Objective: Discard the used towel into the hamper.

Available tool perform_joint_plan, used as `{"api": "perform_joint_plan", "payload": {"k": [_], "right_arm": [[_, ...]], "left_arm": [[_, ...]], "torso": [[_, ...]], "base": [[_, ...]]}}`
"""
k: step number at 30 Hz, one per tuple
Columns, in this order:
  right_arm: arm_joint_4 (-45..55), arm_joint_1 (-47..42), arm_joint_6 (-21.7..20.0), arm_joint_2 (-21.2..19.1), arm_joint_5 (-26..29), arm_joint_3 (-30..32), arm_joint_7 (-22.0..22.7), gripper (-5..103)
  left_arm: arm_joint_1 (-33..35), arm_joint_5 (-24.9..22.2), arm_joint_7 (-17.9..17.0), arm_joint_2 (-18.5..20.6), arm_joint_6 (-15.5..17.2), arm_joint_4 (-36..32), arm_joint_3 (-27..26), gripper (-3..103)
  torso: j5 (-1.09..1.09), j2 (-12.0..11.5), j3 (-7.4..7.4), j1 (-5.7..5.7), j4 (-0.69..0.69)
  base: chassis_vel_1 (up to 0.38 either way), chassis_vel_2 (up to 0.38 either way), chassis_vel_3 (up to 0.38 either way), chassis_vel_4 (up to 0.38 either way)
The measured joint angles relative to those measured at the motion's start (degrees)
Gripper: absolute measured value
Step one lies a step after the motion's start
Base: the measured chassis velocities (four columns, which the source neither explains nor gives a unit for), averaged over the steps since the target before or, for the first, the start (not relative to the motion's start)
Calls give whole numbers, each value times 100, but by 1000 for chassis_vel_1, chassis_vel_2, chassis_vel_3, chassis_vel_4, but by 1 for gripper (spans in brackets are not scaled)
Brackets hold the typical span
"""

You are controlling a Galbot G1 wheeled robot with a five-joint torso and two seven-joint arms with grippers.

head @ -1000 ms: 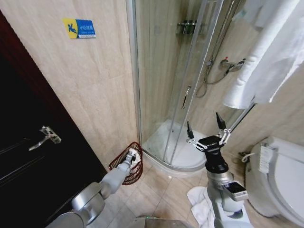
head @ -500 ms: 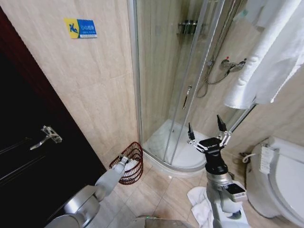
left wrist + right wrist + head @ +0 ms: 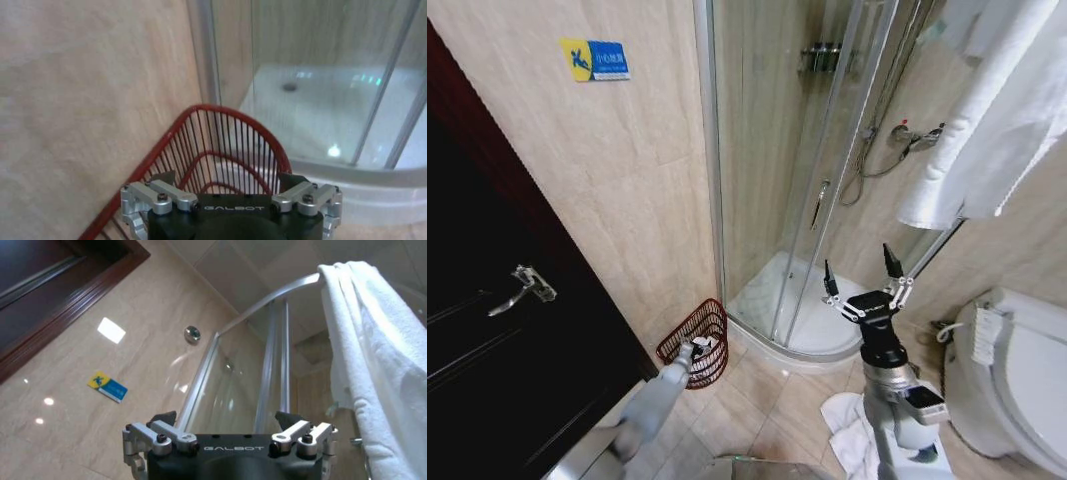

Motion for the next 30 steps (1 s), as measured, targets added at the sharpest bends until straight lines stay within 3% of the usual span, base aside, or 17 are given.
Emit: {"api": "perform_joint_plan", "payload": {"k": [2,5,10,11,13,18,20,22,27,30], "right_arm": [[18,-7,-11,-26,66,16,20,100],[113,-127,-35,-14,229,83,158,100],[208,-279,-75,41,236,129,181,100],[208,-279,-75,41,236,129,181,100],[297,-324,-129,36,160,131,172,100],[403,-356,-190,7,142,163,211,100],[516,-377,-279,-1,172,183,246,100],[683,-382,-465,19,248,145,329,100],[828,-333,-636,30,267,102,417,100],[871,-376,-734,-62,108,10,552,100]], "left_arm": [[180,-175,129,112,-38,-232,-95,100],[852,-851,370,427,112,-1121,-381,100],[1744,-1100,437,531,40,-2142,-830,100],[1744,-1100,437,531,40,-2142,-830,100],[2326,-932,336,457,-62,-2825,-1354,100],[2791,-796,243,386,-66,-3501,-1763,100],[3128,-567,-36,254,100,-4117,-2077,100],[3649,-261,-403,82,482,-4914,-2401,100],[4254,-66,-384,-102,674,-5806,-2798,100],[4758,-403,-209,-207,881,-6728,-3132,100]], "torso": [[2,0,0,0,0],[1,0,-1,0,1],[-1,0,-1,0,-1],[-1,0,-1,0,-1],[-1,0,0,-1,1],[3,0,0,-1,1],[-1,0,0,0,0],[3,0,-1,0,0],[2,0,0,-1,1],[1,0,0,0,0]], "base": [[0,0,0,0],[0,0,0,0],[0,0,0,0],[0,0,0,0],[0,0,0,0],[0,0,0,0],[0,0,0,0],[0,0,0,0],[0,0,0,0],[0,0,0,0]]}}
